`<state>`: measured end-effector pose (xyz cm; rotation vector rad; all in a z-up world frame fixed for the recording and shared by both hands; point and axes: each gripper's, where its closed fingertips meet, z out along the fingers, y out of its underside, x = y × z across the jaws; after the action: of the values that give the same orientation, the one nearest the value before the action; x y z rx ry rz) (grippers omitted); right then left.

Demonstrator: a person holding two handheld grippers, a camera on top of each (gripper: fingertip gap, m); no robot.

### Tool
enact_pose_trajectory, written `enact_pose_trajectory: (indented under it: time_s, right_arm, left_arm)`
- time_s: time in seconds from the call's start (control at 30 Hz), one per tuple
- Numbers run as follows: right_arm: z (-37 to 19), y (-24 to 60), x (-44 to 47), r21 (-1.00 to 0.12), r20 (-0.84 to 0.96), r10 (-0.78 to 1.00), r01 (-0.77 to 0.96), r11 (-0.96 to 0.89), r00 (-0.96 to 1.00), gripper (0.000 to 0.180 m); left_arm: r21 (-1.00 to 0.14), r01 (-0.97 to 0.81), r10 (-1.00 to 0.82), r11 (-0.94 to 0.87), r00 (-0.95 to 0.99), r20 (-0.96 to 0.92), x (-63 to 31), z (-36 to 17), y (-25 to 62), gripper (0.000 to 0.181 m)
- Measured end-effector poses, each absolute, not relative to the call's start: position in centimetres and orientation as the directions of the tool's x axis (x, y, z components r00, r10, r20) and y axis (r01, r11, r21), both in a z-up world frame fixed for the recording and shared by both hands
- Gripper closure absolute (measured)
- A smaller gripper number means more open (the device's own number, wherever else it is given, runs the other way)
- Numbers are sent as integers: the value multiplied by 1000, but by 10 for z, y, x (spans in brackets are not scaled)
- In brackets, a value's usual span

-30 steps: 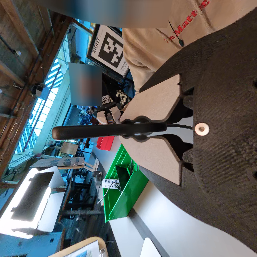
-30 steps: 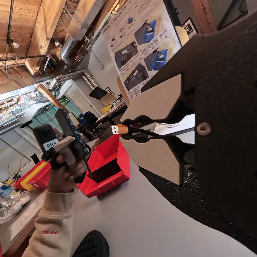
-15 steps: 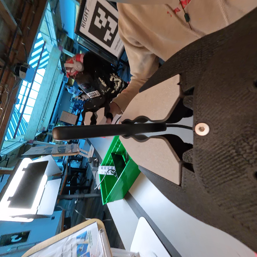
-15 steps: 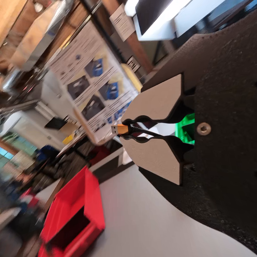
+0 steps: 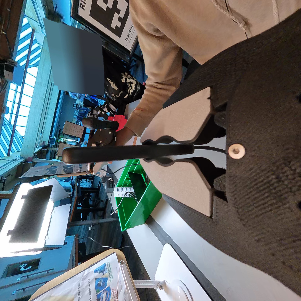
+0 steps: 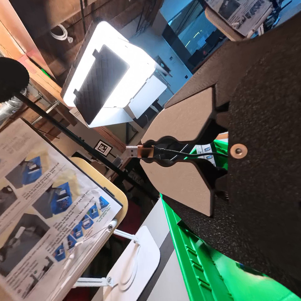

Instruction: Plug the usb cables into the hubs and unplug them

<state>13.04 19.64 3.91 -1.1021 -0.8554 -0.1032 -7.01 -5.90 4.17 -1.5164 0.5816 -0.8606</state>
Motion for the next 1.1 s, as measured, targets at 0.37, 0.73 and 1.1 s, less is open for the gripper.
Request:
enact_pose_trajectory:
  time_s: [0.37,0.73,1.1]
  right_arm:
    - [-79,198,115,-604,670,690,742,290,275,172]
    - [-102,178,139,-468,604,779,866,179,166,172]
    - [-111,171,185,-321,519,806,939,-125,284,172]
  left_arm:
    - [-984,86,-781,-157,598,177,-65,31,-55,168]
    - [-982,72,-786,-174,590,182,-59,24,-53,168]
    - [-982,60,-787,-182,590,181,-58,21,-53,168]
